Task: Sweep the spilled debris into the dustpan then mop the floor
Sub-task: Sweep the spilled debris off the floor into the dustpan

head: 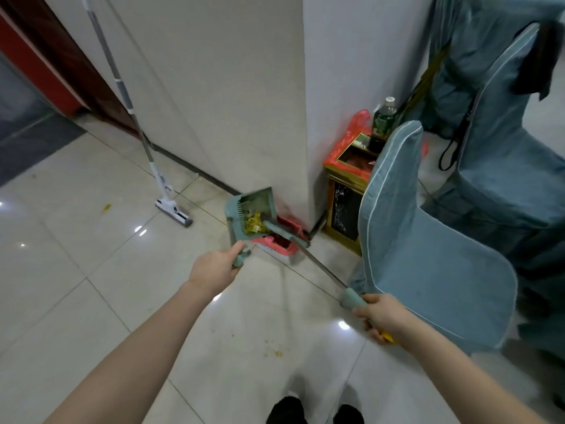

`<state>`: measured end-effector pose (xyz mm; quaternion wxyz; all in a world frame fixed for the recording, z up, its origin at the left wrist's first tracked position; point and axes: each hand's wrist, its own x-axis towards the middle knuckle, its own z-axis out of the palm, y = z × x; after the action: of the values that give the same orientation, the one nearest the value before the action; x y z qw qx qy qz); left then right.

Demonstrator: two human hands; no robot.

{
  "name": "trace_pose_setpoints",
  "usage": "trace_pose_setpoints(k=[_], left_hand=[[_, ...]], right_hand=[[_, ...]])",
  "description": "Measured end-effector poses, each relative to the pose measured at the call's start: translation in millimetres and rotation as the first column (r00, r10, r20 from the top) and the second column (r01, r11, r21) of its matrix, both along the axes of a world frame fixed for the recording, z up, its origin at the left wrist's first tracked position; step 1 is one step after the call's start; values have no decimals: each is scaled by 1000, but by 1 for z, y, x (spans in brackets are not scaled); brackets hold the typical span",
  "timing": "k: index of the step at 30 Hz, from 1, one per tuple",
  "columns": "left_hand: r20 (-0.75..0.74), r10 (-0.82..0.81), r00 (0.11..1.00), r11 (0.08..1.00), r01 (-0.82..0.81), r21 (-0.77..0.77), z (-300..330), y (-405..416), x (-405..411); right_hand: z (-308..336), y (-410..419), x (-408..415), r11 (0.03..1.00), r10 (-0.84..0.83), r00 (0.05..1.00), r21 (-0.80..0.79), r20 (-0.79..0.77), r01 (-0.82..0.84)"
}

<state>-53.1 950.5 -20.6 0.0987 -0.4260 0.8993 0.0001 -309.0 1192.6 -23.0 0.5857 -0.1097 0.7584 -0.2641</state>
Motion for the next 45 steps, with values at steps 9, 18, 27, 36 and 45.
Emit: trace_pose_setpoints(k=[9, 18, 27, 36, 45], left_hand=[[6, -197, 980, 949, 193, -248, -6, 0, -25], [91, -221, 971, 939, 237, -248, -13, -9, -18], [64, -172, 983, 957, 182, -224, -15, -14, -26], [41, -172, 984, 963, 177, -203, -11, -20, -20], [114, -180, 977, 969, 196, -150, -10, -10, -23]], right_hand=[[19, 23, -18, 993, -65, 997, -104, -48, 59], [33, 13, -18, 992, 39, 988, -111, -151, -57], [19, -28, 11, 981, 180, 942, -24, -283, -195], [28, 0, 3, 977, 209, 916, 34, -341, -210], [38, -4, 6, 951, 254, 879, -60, -404, -302]])
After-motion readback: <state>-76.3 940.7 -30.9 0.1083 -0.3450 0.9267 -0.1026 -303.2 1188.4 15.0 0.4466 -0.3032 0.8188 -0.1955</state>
